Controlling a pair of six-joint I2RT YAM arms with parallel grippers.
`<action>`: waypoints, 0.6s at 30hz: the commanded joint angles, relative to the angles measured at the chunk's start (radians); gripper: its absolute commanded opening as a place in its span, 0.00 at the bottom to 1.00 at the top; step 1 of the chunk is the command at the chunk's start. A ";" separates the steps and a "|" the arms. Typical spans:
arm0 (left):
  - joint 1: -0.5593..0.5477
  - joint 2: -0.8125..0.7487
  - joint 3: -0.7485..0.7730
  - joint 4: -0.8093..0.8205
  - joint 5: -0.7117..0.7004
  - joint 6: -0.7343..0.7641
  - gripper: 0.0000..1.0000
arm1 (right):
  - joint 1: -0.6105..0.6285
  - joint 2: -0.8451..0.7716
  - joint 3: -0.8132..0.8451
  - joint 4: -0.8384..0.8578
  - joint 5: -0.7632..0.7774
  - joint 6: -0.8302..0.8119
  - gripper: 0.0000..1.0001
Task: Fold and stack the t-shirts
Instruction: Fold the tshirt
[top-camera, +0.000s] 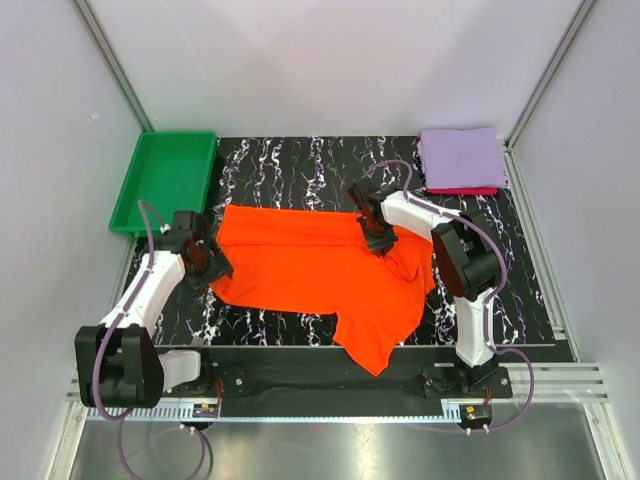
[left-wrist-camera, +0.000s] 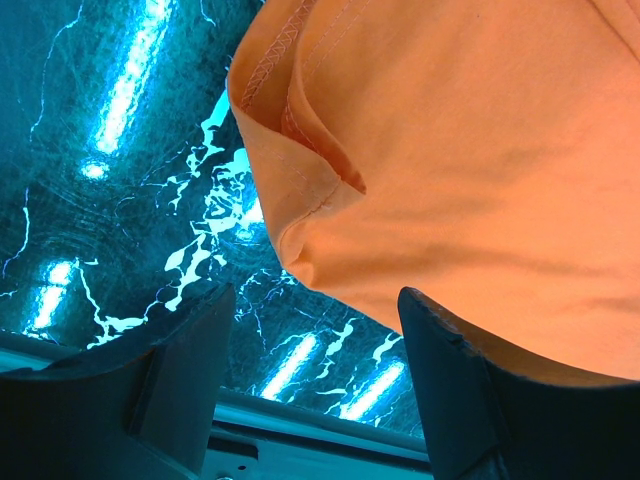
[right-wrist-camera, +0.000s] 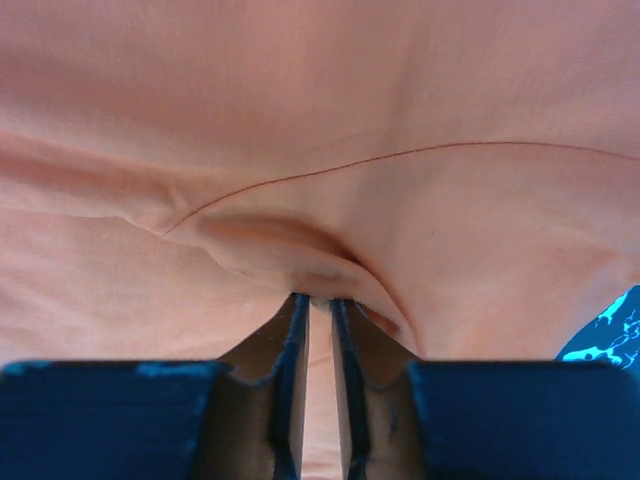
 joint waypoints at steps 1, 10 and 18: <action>0.002 0.004 0.026 0.029 0.019 0.014 0.72 | 0.000 -0.020 0.041 -0.007 0.040 0.002 0.16; 0.000 0.010 0.018 0.034 0.017 0.016 0.72 | -0.001 -0.065 0.128 -0.196 -0.193 0.061 0.00; 0.002 0.009 0.003 0.041 0.020 0.017 0.73 | -0.001 -0.080 0.101 -0.238 -0.449 0.071 0.00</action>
